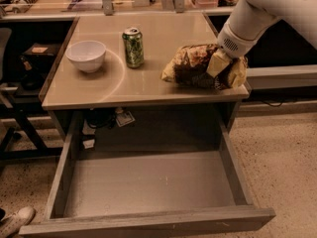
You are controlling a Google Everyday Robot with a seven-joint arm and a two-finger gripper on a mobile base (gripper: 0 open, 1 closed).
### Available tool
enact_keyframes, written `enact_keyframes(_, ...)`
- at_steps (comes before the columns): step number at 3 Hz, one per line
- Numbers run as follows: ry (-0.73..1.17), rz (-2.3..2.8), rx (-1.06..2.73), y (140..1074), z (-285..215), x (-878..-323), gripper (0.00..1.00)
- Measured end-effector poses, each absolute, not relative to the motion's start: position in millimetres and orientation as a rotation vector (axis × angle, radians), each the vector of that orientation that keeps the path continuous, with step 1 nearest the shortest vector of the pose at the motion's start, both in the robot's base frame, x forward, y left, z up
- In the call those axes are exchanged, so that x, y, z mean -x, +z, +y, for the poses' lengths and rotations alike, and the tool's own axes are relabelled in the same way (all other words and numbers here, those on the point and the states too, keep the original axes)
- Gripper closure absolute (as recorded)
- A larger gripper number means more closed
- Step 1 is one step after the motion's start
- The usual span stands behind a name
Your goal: Pick brown chip bag from top drawer and place on counter
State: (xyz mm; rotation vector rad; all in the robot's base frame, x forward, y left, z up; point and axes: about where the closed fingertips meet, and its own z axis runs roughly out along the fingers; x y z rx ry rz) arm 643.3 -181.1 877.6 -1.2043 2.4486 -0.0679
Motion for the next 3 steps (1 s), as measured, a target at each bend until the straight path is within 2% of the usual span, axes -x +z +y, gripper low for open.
enact_keyframes(3,0.059,2.414,1.232,859.5,-151.0,-687.9,1.00)
